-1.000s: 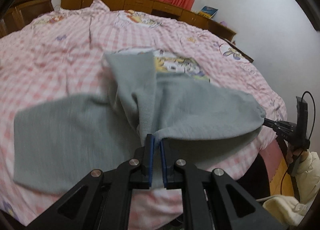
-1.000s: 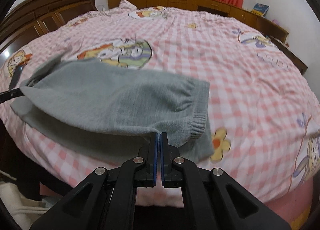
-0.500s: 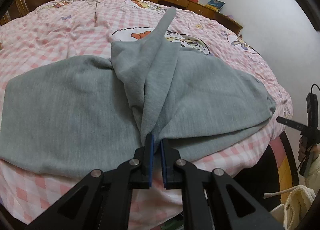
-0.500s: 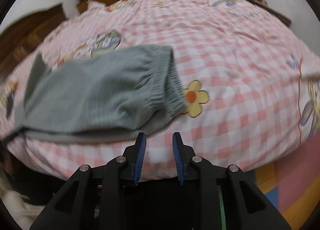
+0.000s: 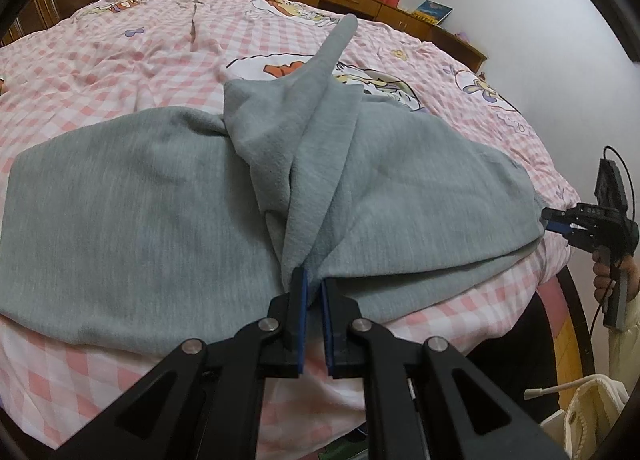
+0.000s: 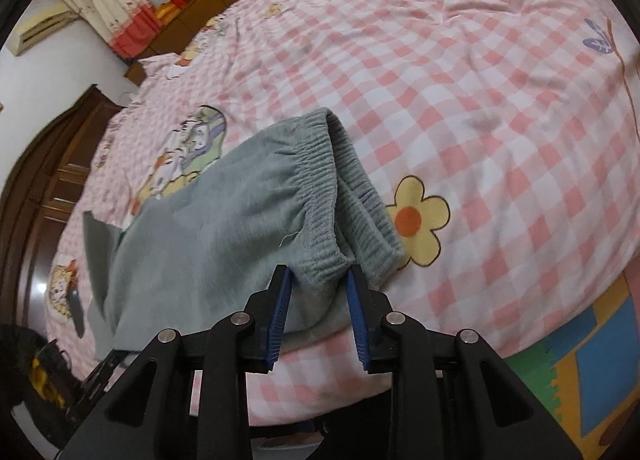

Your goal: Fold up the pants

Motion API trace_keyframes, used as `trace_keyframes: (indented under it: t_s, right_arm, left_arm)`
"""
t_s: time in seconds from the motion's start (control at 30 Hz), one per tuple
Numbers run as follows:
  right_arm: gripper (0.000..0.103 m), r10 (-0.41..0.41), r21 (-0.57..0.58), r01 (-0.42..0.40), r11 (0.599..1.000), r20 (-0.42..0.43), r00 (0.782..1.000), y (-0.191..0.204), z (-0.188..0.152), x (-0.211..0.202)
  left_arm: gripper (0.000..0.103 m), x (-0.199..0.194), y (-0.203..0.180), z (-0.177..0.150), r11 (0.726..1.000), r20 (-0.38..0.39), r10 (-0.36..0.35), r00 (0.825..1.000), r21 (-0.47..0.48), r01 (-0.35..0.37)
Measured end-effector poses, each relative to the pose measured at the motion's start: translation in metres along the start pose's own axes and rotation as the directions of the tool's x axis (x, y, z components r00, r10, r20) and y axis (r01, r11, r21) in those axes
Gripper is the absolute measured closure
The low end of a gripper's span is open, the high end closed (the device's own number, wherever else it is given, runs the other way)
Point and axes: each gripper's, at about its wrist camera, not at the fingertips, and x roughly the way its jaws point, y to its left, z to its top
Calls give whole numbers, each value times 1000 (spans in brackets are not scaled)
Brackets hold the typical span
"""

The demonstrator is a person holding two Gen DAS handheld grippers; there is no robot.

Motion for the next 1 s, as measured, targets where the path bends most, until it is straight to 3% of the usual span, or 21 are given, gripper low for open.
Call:
trace_keyframes:
  t_s: [0.43, 0.5, 0.57, 0.67, 0.73, 0.77, 0.8, 1.0]
  right_arm:
    - [74, -14, 103, 15, 995, -9, 1000, -7, 0, 8]
    - [71, -6, 119, 5, 993, 5, 1000, -4, -2, 3]
    - [58, -4, 112, 2, 994, 19, 1000, 0, -2, 1]
    - [57, -28, 73, 27, 997, 15, 999, 6, -1, 6]
    - [64, -56, 63, 55, 996, 11, 998, 8, 0, 10]
    - [79, -74, 65, 73, 995, 15, 997, 9, 0, 11]
    - [85, -95, 62, 94, 994, 20, 995, 10, 0, 9]
    - [92, -100, -12, 104, 995, 166, 981, 22, 6, -29]
  left_arm:
    - [96, -12, -7, 1, 1000, 24, -11, 1000, 5, 11]
    - [96, -12, -8, 2, 1000, 24, -11, 1000, 6, 11]
    - [96, -12, -8, 1, 1000, 22, -11, 1000, 3, 10]
    - [96, -11, -5, 0, 1000, 16, -16, 1000, -12, 16]
    - [96, -12, -4, 0, 1000, 14, -18, 1000, -19, 18]
    - [96, -14, -4, 1, 1000, 15, -18, 1000, -20, 18]
    - [96, -17, -5, 1, 1000, 17, -20, 1000, -20, 20]
    - [97, -33, -11, 2, 1000, 25, -14, 1000, -7, 14]
